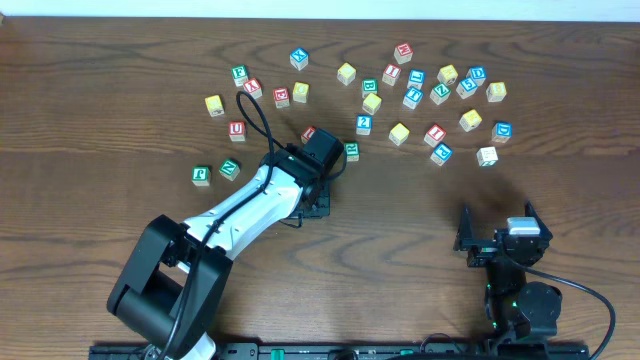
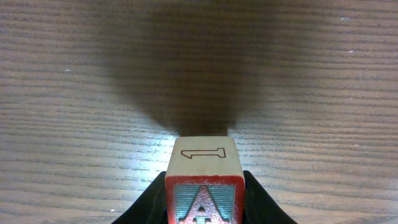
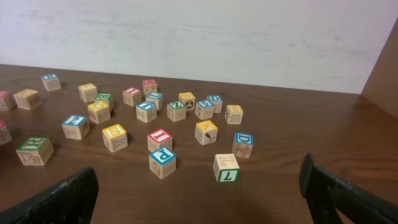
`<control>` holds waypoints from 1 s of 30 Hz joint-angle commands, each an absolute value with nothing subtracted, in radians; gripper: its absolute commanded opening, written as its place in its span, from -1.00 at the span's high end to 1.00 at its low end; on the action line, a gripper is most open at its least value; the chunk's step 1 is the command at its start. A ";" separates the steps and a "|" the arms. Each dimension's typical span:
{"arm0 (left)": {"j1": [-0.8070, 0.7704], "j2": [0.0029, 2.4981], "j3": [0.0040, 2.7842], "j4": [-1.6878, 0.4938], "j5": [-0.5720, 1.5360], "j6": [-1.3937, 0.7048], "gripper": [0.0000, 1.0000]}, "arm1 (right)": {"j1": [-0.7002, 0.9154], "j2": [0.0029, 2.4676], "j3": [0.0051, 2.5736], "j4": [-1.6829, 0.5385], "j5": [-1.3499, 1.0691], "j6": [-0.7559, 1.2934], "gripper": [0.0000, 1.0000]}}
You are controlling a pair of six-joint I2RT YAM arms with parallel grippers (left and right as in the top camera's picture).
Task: Spell out AI2
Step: 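Lower the A block onto the table with the left gripper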
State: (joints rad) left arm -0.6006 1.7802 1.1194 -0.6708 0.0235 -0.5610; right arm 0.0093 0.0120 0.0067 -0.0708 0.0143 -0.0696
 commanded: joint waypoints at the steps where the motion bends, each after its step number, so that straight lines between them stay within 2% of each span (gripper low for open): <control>1: -0.602 1.794 1.113 -0.667 0.011 -0.555 0.66 | -0.004 0.006 0.006 -0.075 0.008 -0.061 -0.98; 30: -0.602 1.794 1.100 -0.664 0.011 -0.555 0.66 | -0.004 0.006 0.006 -0.075 0.009 -0.061 -0.98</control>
State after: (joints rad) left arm -0.6006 1.7802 1.1183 -0.6647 0.0235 -0.5610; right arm 0.0093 0.0120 0.0067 -0.0708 0.0143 -0.0696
